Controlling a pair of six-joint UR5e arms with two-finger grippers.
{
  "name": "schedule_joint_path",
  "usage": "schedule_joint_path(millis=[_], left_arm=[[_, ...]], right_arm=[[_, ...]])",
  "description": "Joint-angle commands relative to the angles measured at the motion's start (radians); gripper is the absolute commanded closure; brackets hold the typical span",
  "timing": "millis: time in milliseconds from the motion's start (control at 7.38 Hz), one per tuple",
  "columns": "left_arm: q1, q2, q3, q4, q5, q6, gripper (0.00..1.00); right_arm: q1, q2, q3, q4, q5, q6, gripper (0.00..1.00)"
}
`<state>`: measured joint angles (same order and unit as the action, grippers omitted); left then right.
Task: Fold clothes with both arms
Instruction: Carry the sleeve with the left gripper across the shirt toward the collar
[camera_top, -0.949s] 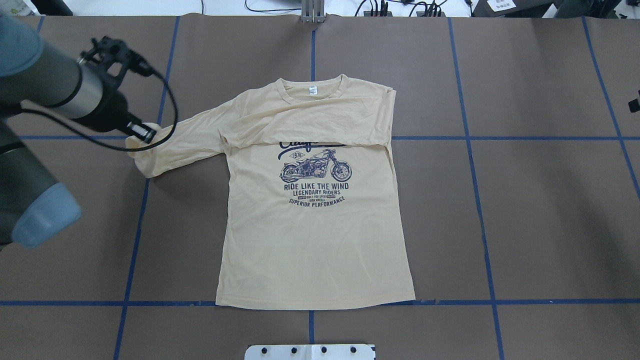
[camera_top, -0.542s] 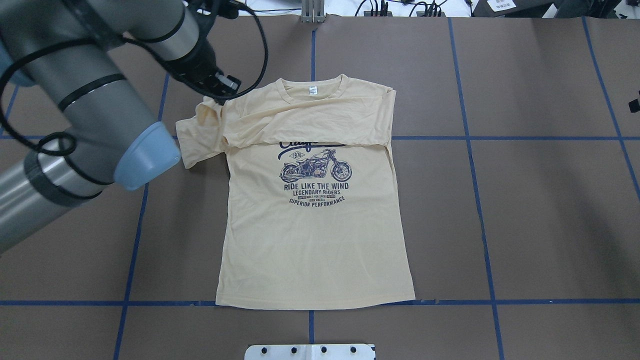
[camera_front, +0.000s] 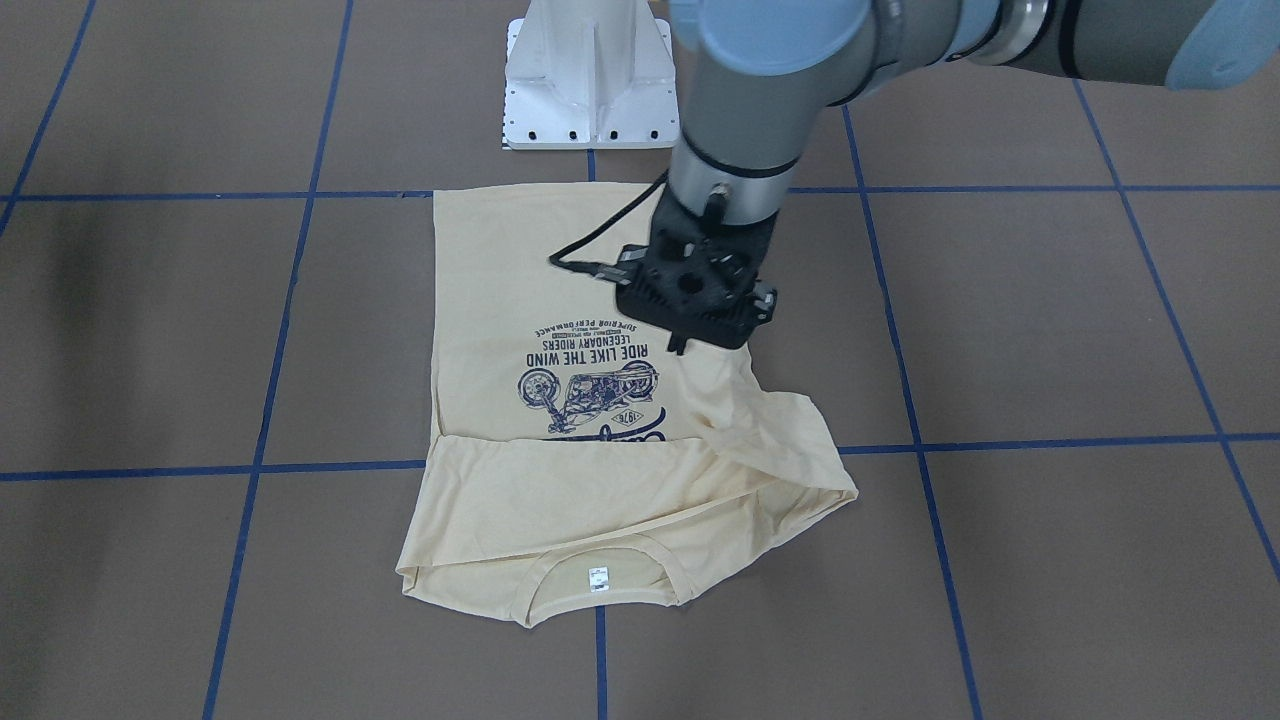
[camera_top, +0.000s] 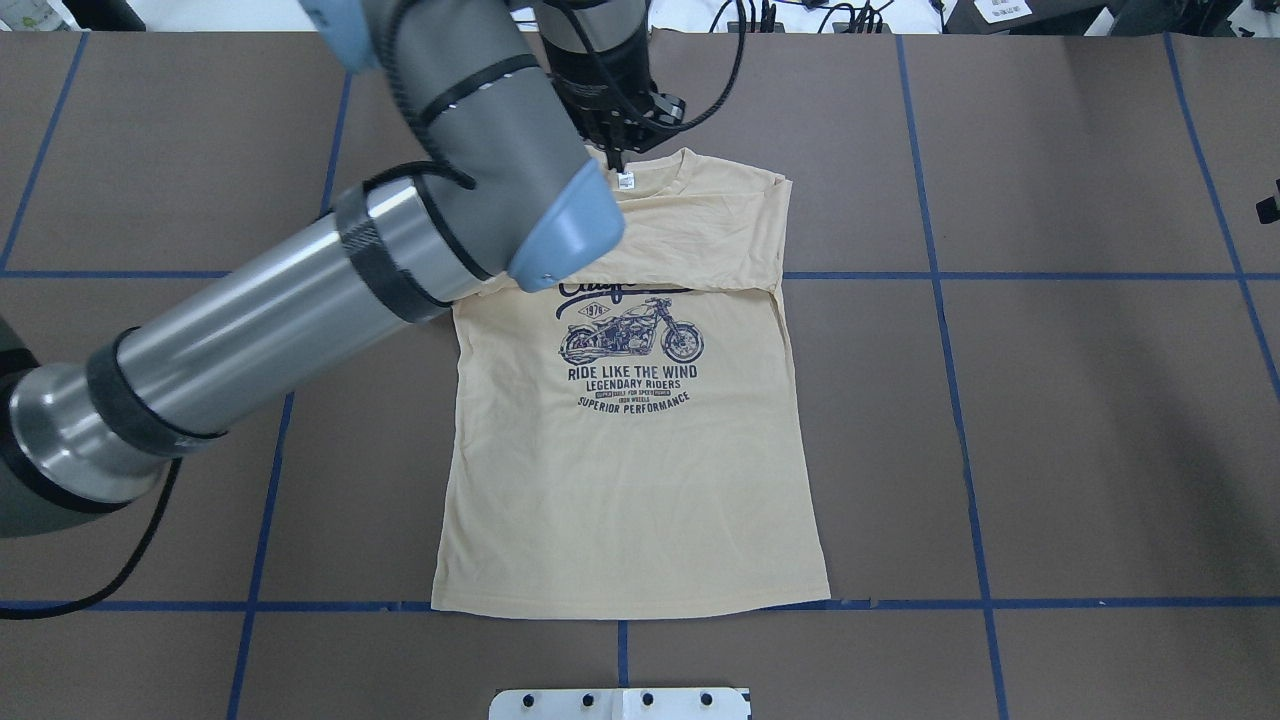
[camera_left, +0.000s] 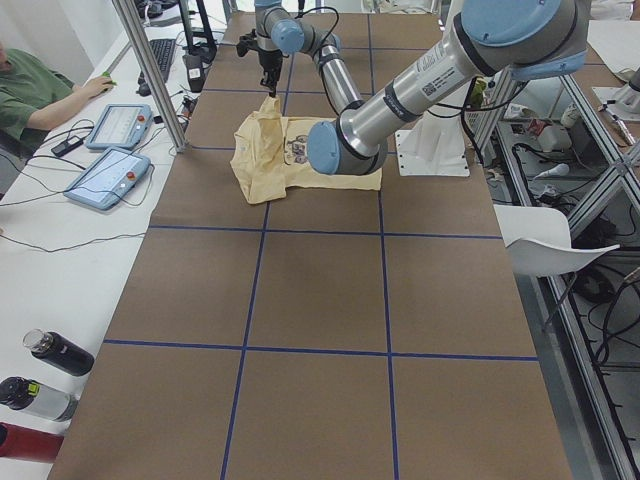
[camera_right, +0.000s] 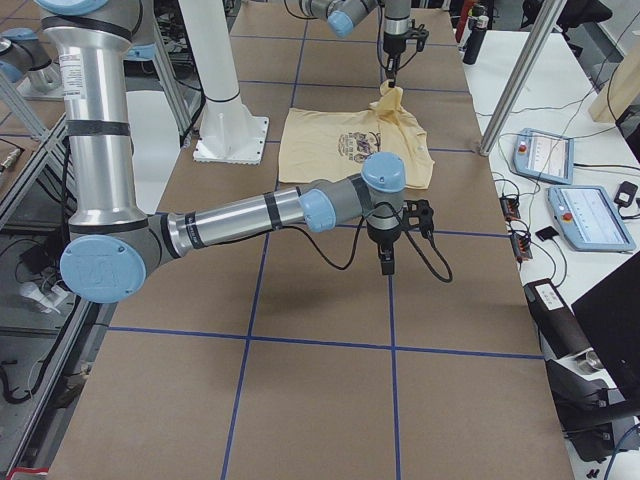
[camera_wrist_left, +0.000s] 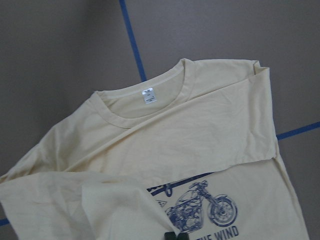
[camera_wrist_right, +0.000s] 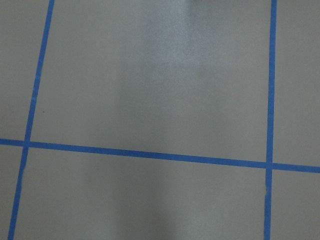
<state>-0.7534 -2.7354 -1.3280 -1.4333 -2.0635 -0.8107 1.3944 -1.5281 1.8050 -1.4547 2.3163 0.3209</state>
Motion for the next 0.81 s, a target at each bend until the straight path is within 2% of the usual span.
schedule_joint_path(millis=[0,136,271,407,542,678], left_arm=[[0.099,-0.142,0.322,-0.270,0.020,-0.244,1.00],[0.126,-0.165,0.366,-0.312,0.058,-0.340,1.00],[0.137,-0.164,0.366,-0.394,0.060,-0.454,0.06],[0.146,-0.164,0.378,-0.502,0.060,-0.581,0.00],[0.146,-0.162,0.369,-0.521,0.060,-0.579,0.00],[0.141,-0.141,0.350,-0.510,0.056,-0.497,0.00]], right_arm=[[0.000,0.000,0.001,-0.001,0.000,0.001,0.00],[-0.002,0.000,0.001,-0.001,0.000,0.001,0.00],[-0.002,0.002,0.001,-0.001,0.000,0.003,0.00],[-0.002,0.005,0.001,-0.001,0.000,0.004,0.00],[-0.008,0.015,0.001,0.010,0.002,0.085,0.00],[-0.033,0.017,-0.001,0.086,0.011,0.186,0.00]])
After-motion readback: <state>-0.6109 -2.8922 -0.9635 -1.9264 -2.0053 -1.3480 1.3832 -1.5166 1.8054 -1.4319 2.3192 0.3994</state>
